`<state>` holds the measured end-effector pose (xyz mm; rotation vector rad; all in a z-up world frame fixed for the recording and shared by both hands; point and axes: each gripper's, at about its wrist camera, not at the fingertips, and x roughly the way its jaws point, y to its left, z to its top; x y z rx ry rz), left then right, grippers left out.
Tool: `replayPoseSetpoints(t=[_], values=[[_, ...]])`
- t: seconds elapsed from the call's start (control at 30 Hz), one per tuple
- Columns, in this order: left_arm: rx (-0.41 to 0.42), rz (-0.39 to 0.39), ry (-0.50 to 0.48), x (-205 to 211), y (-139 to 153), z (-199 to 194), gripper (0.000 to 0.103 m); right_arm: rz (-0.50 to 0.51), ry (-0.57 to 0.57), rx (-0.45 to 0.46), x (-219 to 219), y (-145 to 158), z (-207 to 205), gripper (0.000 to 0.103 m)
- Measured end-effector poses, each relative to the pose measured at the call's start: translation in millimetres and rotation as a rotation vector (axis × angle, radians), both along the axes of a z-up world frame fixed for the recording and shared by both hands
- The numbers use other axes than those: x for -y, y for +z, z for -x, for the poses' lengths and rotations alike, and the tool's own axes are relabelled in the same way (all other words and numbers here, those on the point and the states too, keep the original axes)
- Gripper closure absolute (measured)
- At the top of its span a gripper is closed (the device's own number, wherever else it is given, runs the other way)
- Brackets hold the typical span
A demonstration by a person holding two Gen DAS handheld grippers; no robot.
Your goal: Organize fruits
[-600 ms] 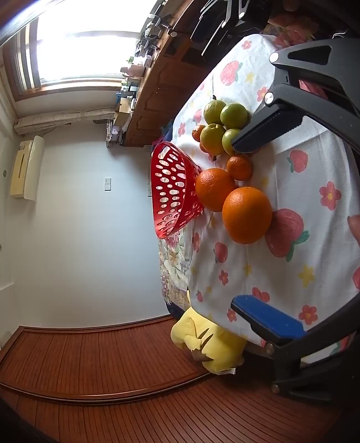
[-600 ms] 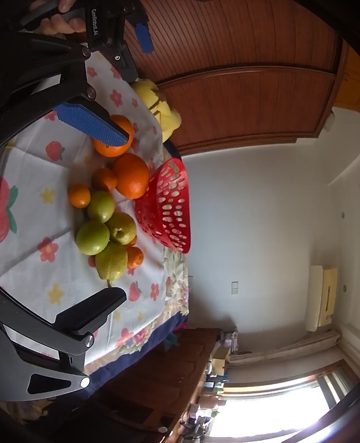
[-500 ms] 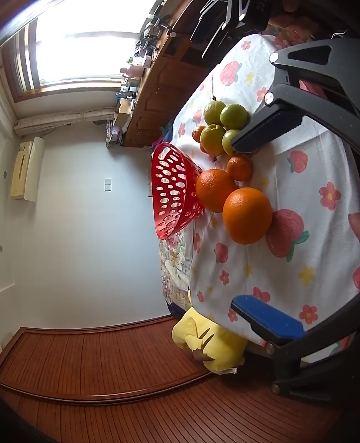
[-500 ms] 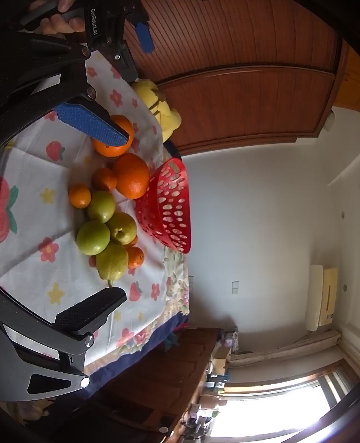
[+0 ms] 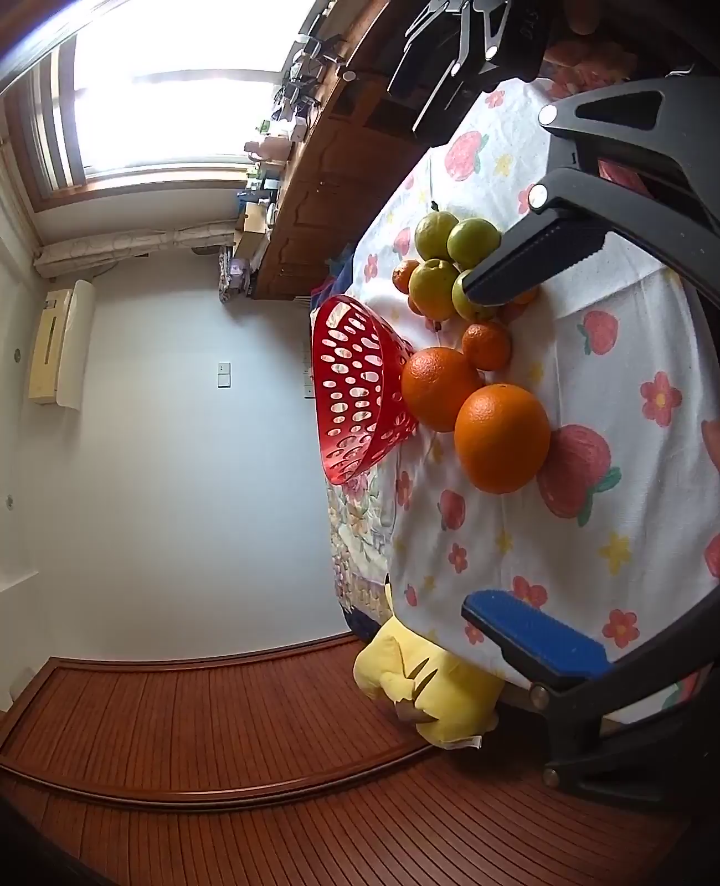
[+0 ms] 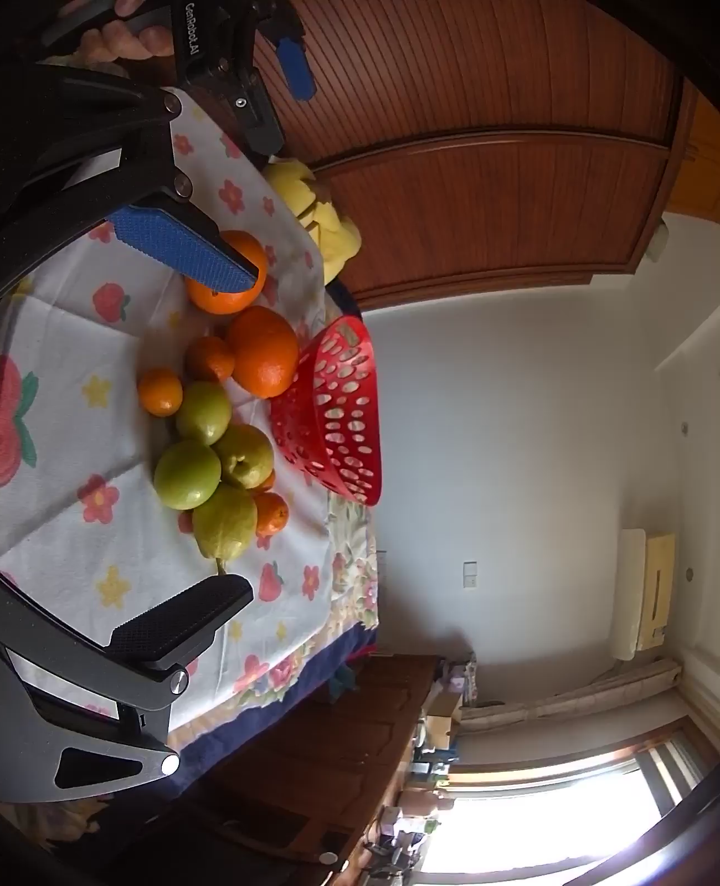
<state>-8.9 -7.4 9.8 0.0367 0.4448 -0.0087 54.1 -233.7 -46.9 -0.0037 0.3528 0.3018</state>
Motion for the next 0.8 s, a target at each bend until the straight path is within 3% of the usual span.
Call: replayPoseSetpoints(t=[0.8], values=[[0.005,-0.004,-0.001,1.9,0.5,1.7,0.000,-0.002,-0.001,0.002,-0.2,0.8,2.3,0.000]])
